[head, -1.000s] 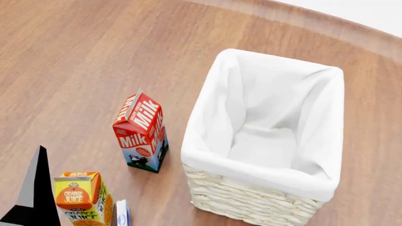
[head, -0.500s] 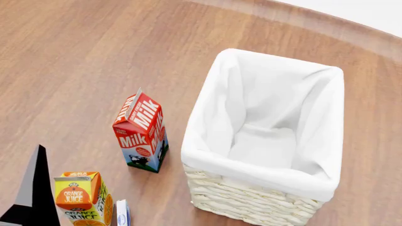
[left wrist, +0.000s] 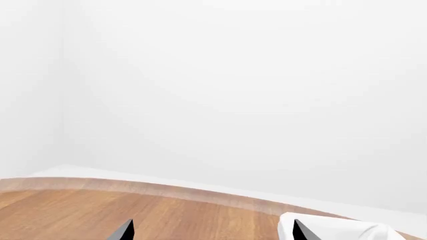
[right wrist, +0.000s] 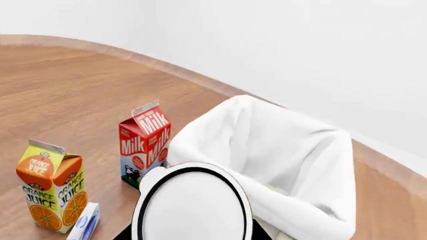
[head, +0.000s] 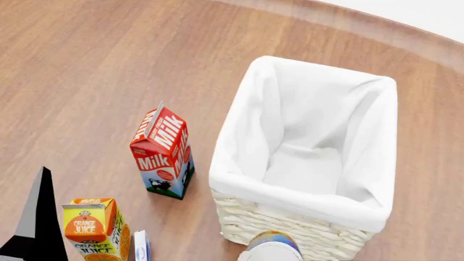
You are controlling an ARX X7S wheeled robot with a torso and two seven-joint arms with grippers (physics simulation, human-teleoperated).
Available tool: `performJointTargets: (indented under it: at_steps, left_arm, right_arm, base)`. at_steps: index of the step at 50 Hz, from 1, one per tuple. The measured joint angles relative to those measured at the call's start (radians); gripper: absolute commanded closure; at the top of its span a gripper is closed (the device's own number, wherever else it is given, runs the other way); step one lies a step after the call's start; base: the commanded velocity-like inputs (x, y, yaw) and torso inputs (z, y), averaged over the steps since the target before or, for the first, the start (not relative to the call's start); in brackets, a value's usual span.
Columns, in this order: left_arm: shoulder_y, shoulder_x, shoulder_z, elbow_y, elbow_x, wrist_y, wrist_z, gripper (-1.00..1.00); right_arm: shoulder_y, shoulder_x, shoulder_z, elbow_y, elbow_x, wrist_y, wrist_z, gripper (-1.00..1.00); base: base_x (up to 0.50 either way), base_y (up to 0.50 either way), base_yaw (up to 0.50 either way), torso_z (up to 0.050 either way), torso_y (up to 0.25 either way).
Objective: Pick up the alphabet soup and the tomato sauce, and put them in the basket.
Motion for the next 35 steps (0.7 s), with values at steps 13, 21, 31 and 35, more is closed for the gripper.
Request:
performJointTargets:
  at_steps: [13,21,31,35]
  left_arm:
    - [0.001,-0.005,0.001,-0.004,-0.003,0.007,-0.003,-1.0]
    - [-0.001,-0.008,0.001,-0.005,-0.006,0.009,-0.006,-1.0]
    - [-0.003,-0.009,0.007,-0.012,-0.005,0.012,-0.006,-1.0]
    - [-0.004,-0.01,0.007,-0.013,-0.007,0.014,-0.007,-1.0]
  right_arm:
    - [0.193,0.072,-0.169,-0.007,0.043,-0.075,0.12,1.0]
    - [0.351,0.078,-0.289,-0.008,0.081,-0.096,0.186,1.0]
    - [0.501,0.039,-0.343,0.023,0.154,-0.111,0.205,1.0]
    - [0.556,0.023,-0.344,0.039,0.192,-0.105,0.2,1.0]
  base:
    - [0.0,0.0,0.0,0.0,0.0]
    - [0.0,0.0,0.0,0.0,0.0]
    - [0.0,0.0,0.0,0.0,0.0]
    - [0.0,0.0,0.0,0.0,0.004]
